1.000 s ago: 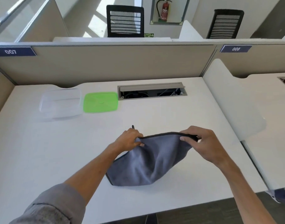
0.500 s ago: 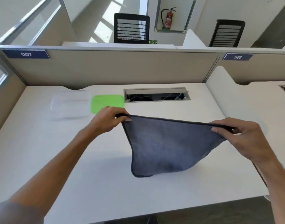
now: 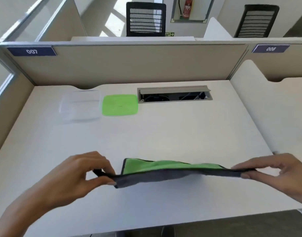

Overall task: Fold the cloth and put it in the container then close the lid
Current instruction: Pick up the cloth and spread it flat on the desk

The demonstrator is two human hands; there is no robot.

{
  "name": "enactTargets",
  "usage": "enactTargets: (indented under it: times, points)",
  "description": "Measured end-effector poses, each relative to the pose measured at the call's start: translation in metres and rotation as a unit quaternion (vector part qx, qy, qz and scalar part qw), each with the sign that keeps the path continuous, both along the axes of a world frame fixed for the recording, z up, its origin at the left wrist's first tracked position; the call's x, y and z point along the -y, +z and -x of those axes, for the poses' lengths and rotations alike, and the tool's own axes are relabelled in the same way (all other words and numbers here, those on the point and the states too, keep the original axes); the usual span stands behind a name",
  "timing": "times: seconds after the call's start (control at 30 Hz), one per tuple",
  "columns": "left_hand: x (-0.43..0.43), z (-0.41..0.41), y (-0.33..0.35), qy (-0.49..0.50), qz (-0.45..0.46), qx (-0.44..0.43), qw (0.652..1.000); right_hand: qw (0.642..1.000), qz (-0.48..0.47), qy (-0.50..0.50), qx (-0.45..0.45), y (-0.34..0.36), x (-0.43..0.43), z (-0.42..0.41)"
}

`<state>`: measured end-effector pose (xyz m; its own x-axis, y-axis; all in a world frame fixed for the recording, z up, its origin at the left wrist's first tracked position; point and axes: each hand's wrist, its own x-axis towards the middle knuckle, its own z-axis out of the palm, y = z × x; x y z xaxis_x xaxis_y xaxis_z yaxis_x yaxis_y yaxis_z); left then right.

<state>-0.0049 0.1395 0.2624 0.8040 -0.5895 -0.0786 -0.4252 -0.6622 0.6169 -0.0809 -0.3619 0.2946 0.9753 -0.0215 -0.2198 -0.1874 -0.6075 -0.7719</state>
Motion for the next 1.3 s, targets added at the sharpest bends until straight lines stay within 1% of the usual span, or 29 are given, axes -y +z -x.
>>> enactTargets:
  times: [0.07, 0.1, 0.13, 0.17, 0.3, 0.43, 0.53, 0.73, 0.87, 0.93, 1.03, 1.1, 1.17, 1.23, 1.3]
  points:
    - [-0.003, 0.016, -0.031, -0.025, -0.020, -0.077, 0.997, 0.995, 0.008, 0.049, -0.092, -0.020, -0.003, 0.007]
    - [-0.003, 0.019, -0.045, -0.025, -0.024, -0.098, 0.995, 0.989, 0.011, 0.071, -0.127, -0.028, 0.000, 0.008]
    - [-0.002, 0.018, -0.056, -0.017, -0.027, -0.106, 0.994, 0.986, 0.011, 0.081, -0.147, -0.035, 0.003, 0.005]
    - [-0.001, 0.012, -0.064, -0.007, -0.029, -0.100, 0.995, 0.987, 0.011, 0.078, -0.143, -0.041, 0.006, -0.001]
    - [0.011, -0.043, -0.074, 0.033, -0.014, -0.051, 0.998, 0.997, -0.010, 0.048, -0.053, -0.053, 0.017, -0.051]
    - [0.030, -0.121, -0.068, 0.062, -0.011, -0.018, 0.998, 0.999, -0.022, 0.045, -0.003, -0.061, 0.024, -0.116]
    - [0.036, -0.167, -0.055, 0.066, -0.027, 0.007, 0.997, 0.999, -0.031, 0.028, 0.029, -0.062, 0.026, -0.152]
    - [0.041, -0.205, -0.008, 0.107, -0.009, 0.096, 0.990, 0.993, -0.048, 0.010, 0.110, -0.037, 0.028, -0.191]
    - [0.041, -0.197, 0.032, 0.135, -0.005, 0.153, 0.979, 0.979, -0.089, -0.017, 0.182, -0.008, 0.032, -0.187]
    - [0.038, -0.182, 0.046, 0.135, 0.002, 0.162, 0.977, 0.976, -0.100, -0.015, 0.193, 0.001, 0.032, -0.176]
    - [0.033, -0.150, 0.048, 0.125, 0.003, 0.166, 0.978, 0.978, -0.090, -0.024, 0.186, 0.002, 0.030, -0.147]
    - [0.032, -0.126, 0.035, 0.116, 0.005, 0.154, 0.981, 0.982, -0.071, -0.032, 0.175, -0.011, 0.028, -0.121]
    - [0.033, -0.098, 0.008, 0.109, -0.010, 0.131, 0.985, 0.986, -0.045, -0.026, 0.158, -0.039, 0.025, -0.093]
    - [0.032, -0.070, -0.034, 0.093, -0.053, 0.104, 0.989, 0.991, -0.049, -0.030, 0.119, -0.081, 0.022, -0.064]
    - [0.032, -0.041, -0.083, 0.071, -0.106, 0.050, 0.990, 0.997, -0.052, -0.028, 0.053, -0.129, 0.018, -0.034]
